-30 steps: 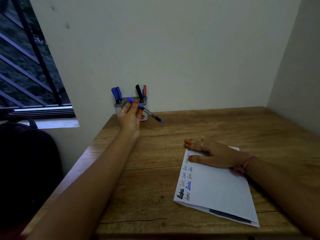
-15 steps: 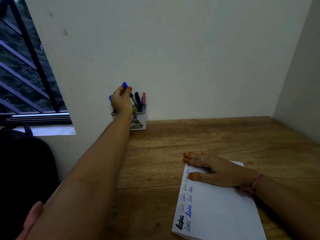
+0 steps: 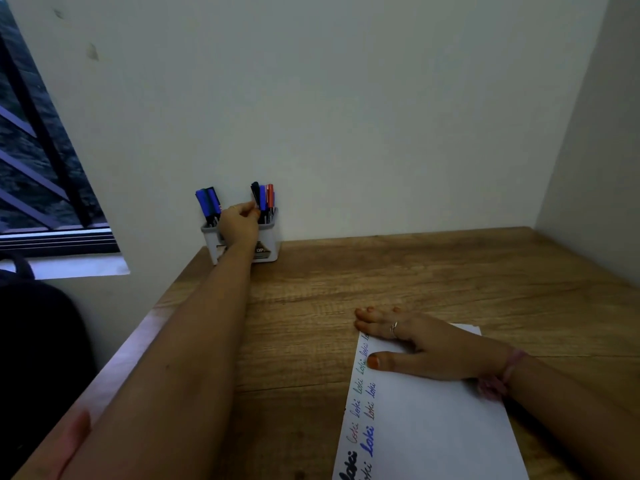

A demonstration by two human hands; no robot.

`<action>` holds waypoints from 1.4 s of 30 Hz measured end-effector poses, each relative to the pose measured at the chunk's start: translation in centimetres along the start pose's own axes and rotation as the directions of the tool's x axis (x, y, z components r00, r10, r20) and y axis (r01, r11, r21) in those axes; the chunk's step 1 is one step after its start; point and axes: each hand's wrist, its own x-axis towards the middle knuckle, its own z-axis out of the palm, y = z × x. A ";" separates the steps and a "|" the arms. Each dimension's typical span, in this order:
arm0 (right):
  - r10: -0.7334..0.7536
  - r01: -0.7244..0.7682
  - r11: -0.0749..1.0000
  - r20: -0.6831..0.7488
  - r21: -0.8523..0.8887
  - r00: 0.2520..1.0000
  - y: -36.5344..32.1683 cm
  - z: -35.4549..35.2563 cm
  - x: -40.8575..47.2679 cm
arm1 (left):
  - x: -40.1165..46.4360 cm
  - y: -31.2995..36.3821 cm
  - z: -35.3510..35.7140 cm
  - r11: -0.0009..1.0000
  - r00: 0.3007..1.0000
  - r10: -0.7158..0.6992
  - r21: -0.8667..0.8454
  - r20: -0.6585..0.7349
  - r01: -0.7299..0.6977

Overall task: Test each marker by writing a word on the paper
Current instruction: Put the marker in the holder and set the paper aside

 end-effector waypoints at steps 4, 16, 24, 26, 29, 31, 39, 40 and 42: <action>0.008 -0.008 1.000 0.000 -0.020 1.000 0.1 0.0 0.0 | -0.4 -0.5 -0.7 0.999 1.000 0.010 -0.044 -0.001 -0.010; 0.082 -0.081 0.997 -0.044 0.004 0.996 -1.3 -0.1 -0.4 | -12.3 2.6 -5.5 0.840 0.751 0.465 0.034 0.468 -0.541; 0.381 -0.424 0.894 -0.248 -0.145 0.890 -2.6 0.5 -0.8 | -21.9 4.2 -12.7 0.707 0.338 -0.006 0.243 0.941 -0.664; 0.416 -0.468 0.873 -0.290 -0.138 0.862 -3.3 0.9 -0.8 | -23.8 3.8 -13.5 0.731 0.380 -0.057 0.298 0.923 -0.614; 0.449 -0.518 0.844 -0.345 -0.139 0.824 -4.3 1.0 -1.5 | -25.5 3.7 -14.2 0.731 0.486 -0.056 0.368 0.872 -0.575; 0.431 -0.519 0.849 -0.439 -0.100 0.789 -4.7 0.6 -2.6 | -26.2 3.9 -14.5 0.737 0.520 -0.038 0.375 0.853 -0.562; 0.574 -0.628 0.767 -0.295 -0.132 0.764 -5.4 2.7 -5.6 | -26.7 4.1 -14.8 0.829 0.601 -0.073 0.384 0.796 -0.408; 0.569 -0.625 0.771 -0.307 -0.124 0.763 -5.6 2.8 -5.6 | -26.8 4.1 -14.8 0.830 0.606 -0.077 0.387 0.792 -0.401; 0.568 -0.626 0.772 -0.324 -0.110 0.756 -5.9 2.8 -5.6 | -26.9 4.1 -14.8 0.827 0.613 -0.078 0.394 0.787 -0.400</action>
